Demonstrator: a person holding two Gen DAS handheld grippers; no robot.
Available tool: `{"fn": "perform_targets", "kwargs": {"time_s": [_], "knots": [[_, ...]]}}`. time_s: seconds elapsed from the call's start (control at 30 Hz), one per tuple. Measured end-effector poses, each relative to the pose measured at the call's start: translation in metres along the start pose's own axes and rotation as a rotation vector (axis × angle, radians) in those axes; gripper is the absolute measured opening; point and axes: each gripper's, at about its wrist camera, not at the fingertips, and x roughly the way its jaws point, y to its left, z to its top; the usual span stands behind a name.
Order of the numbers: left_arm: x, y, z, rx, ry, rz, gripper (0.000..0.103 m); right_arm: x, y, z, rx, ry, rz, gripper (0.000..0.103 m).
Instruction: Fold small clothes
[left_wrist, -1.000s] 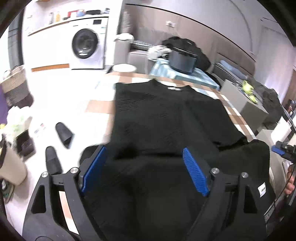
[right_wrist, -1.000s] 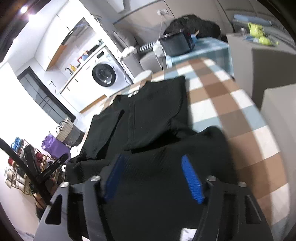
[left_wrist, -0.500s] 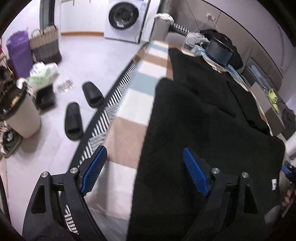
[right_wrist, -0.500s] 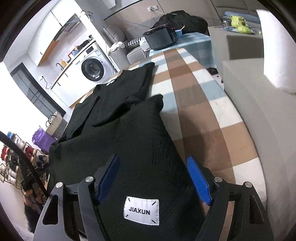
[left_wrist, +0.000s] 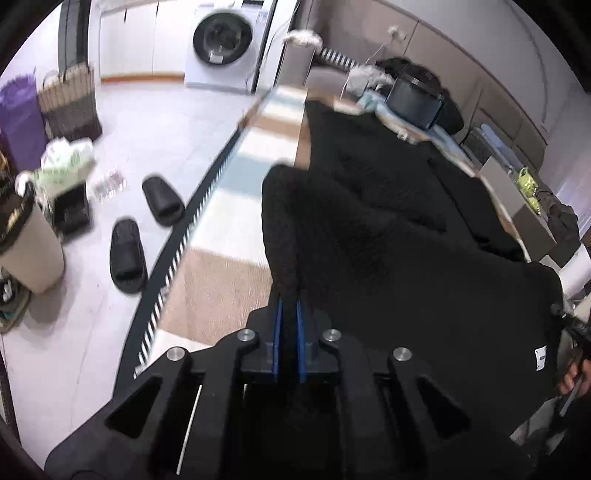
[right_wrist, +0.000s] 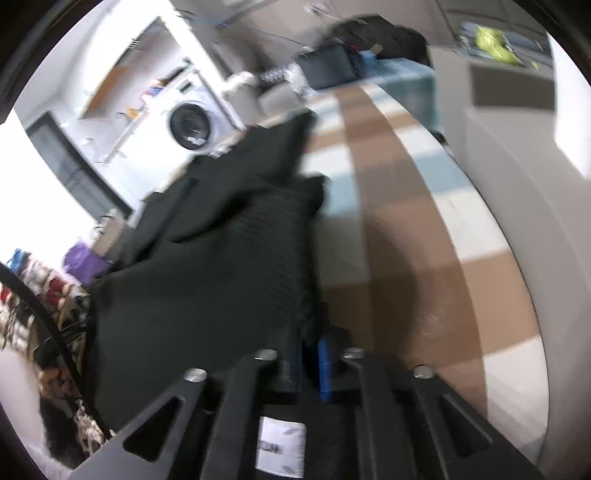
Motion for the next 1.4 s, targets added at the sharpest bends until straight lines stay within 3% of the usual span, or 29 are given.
{"fn": "perform_targets", "kwargs": {"time_s": [0.17,0.33,0.47,0.7,0.83,0.93,0.97,1.03,1.07,1.1,1.23,1.33,1.4], "knots": [[-0.039,-0.006,0.021,0.005,-0.118,-0.075,0.003,-0.05,0.017,0.022,0.0,-0.198,0.175,0.005],[-0.051,-0.005,0.053,-0.021,-0.189,-0.116,0.003,-0.063,0.013,0.047,0.072,-0.291,0.236,0.005],[-0.036,0.0,0.083,-0.034,-0.198,-0.129,0.003,-0.053,0.005,0.06,0.161,-0.319,0.204,0.005],[0.037,0.013,0.138,-0.055,-0.082,-0.126,0.003,-0.011,0.001,0.087,0.23,-0.281,0.095,0.005],[0.081,0.018,0.15,-0.073,-0.026,-0.1,0.003,0.028,-0.01,0.103,0.319,-0.214,0.001,0.007],[0.101,0.012,0.15,-0.051,0.017,-0.059,0.005,0.058,-0.018,0.11,0.305,-0.101,-0.121,0.02],[0.102,0.011,0.148,-0.04,0.027,-0.044,0.013,0.062,-0.022,0.109,0.308,-0.074,-0.132,0.023],[0.103,0.008,0.141,-0.03,0.035,-0.017,0.047,0.059,-0.033,0.101,0.336,-0.06,-0.13,0.048],[0.101,0.009,0.137,-0.035,0.024,-0.009,0.075,0.054,-0.039,0.097,0.35,-0.08,-0.146,0.056],[0.099,0.01,0.133,-0.046,0.004,-0.008,0.084,0.051,-0.044,0.093,0.354,-0.091,-0.156,0.065],[0.114,0.004,0.125,-0.04,0.049,-0.031,0.084,0.067,-0.051,0.09,0.323,0.012,-0.098,0.065],[0.127,-0.006,0.123,-0.04,0.071,-0.03,0.082,0.09,-0.028,0.094,0.208,0.057,-0.101,0.065],[0.134,-0.016,0.122,-0.014,0.08,-0.029,0.072,0.099,-0.016,0.096,0.159,0.064,-0.096,0.065]]}}
